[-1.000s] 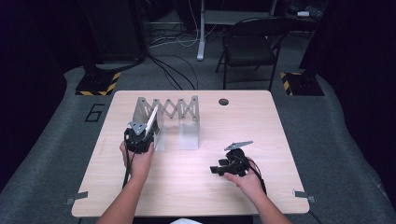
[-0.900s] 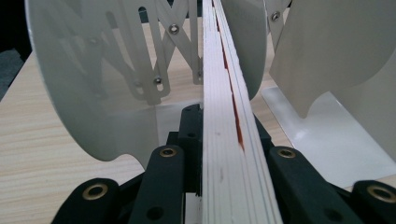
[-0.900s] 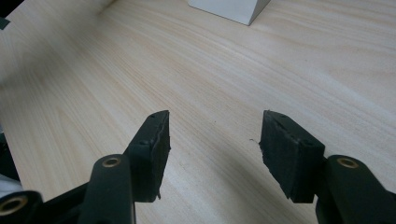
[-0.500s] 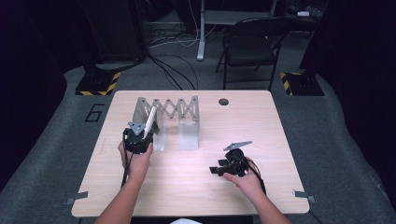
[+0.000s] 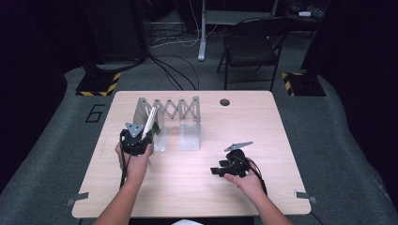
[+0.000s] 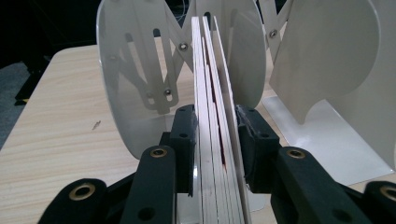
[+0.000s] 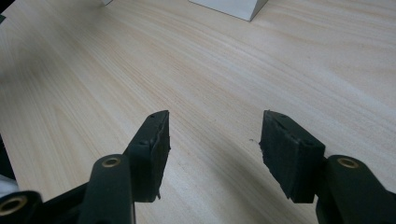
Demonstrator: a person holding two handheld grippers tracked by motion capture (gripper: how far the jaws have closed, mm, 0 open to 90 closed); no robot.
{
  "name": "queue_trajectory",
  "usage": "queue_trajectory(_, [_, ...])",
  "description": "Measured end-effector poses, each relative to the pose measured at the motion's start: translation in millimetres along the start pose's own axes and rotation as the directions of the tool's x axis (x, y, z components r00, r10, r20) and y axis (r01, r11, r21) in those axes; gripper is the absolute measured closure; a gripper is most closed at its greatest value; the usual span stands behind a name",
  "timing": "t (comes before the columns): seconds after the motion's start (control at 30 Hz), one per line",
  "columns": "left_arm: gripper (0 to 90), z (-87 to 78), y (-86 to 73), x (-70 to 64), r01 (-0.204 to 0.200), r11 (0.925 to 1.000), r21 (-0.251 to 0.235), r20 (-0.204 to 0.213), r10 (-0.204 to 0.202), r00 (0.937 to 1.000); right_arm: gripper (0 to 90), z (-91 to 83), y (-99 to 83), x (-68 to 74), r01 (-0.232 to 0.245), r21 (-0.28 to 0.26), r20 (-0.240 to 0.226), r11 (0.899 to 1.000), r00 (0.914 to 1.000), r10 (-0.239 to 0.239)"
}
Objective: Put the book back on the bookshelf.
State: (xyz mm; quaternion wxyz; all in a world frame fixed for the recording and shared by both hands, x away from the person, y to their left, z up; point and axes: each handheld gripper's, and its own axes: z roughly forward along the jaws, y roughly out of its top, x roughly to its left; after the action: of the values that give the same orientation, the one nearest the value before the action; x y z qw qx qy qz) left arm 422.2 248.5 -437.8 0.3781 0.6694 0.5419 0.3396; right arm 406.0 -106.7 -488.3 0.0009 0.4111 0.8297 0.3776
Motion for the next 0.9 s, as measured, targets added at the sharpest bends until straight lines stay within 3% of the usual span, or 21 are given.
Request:
queue_trajectory(0.13, [68.5,-9.8,7.2,0.0,-0.016,0.9989,-0.044,0.002,0.016,0.9999,42.4,0.5,0.4,-1.1,0.012,-0.011,0.001,1.000,0.9999,-0.012])
queue_trajectory(0.33, [68.4,-18.6,14.7,-1.2,-0.028,0.9976,-0.063,0.014,0.029,0.9995,42.4,1.9,0.5,0.1,0.005,-0.001,-0.001,1.000,1.0000,-0.005])
queue_trajectory(0.63, [68.4,-21.2,15.2,-2.5,-0.035,0.9975,-0.061,0.033,0.037,0.9988,42.3,2.6,0.8,-0.3,-0.007,0.005,-0.004,1.000,1.0000,0.007])
queue_trajectory(0.8, [68.2,-21.3,14.9,-1.6,-0.014,0.9977,-0.067,0.041,0.017,0.9990,42.3,2.6,0.5,-1.5,-0.009,0.004,-0.001,1.000,1.0000,0.009])
queue_trajectory(0.9, [67.7,-23.1,15.0,-0.6,-0.030,0.9979,-0.057,0.049,0.033,0.9983,42.3,2.4,-0.1,-2.3,-0.014,0.001,-0.001,1.000,0.9999,0.014])
